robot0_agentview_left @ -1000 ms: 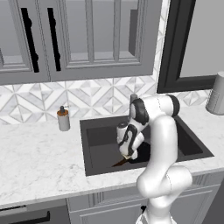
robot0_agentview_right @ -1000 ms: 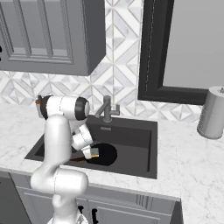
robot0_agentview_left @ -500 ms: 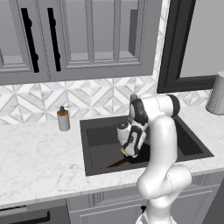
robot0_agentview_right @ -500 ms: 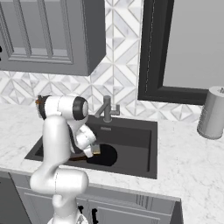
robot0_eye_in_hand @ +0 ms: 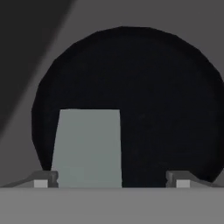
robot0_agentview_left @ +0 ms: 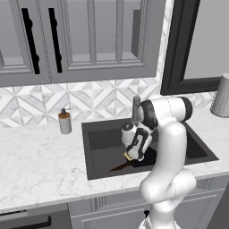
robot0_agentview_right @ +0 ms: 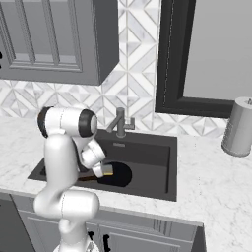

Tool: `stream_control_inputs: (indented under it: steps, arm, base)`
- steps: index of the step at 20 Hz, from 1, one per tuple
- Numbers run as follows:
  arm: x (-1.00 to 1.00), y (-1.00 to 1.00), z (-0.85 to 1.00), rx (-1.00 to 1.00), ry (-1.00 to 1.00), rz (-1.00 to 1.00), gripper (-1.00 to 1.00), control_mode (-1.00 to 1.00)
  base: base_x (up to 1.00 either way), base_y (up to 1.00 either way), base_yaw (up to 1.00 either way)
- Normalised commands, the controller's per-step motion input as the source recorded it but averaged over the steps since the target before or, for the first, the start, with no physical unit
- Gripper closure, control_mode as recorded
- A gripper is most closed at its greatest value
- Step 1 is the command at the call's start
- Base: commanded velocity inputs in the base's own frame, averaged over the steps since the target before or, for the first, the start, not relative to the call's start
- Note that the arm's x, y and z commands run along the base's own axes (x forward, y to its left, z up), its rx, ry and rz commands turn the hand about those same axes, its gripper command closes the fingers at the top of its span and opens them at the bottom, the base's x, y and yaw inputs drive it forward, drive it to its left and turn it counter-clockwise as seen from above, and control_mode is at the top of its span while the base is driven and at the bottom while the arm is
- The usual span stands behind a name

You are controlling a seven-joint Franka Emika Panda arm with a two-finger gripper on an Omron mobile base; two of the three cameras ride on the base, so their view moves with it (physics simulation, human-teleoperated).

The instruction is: Pick the pan and sponge and place them into the sink. Then turn on the water.

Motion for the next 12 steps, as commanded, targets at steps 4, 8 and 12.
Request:
stream_control_inputs:
  steps: [4,8,12]
  arm:
    - [-0.10,0.01,0.99,-0.11,0.17,0.00,-1.00,-1.00]
    - [-0.12,0.06,0.99,-0.11,0.18,0.00,-1.00,-1.00]
    - [-0.04,0.23,1.00,-0.11,0.27,-0.02,-1.00,-1.00]
  base:
    - [0.00,0.00,0.00]
    - [0.00,0.00,0.00]
    - [0.00,0.00,0.00]
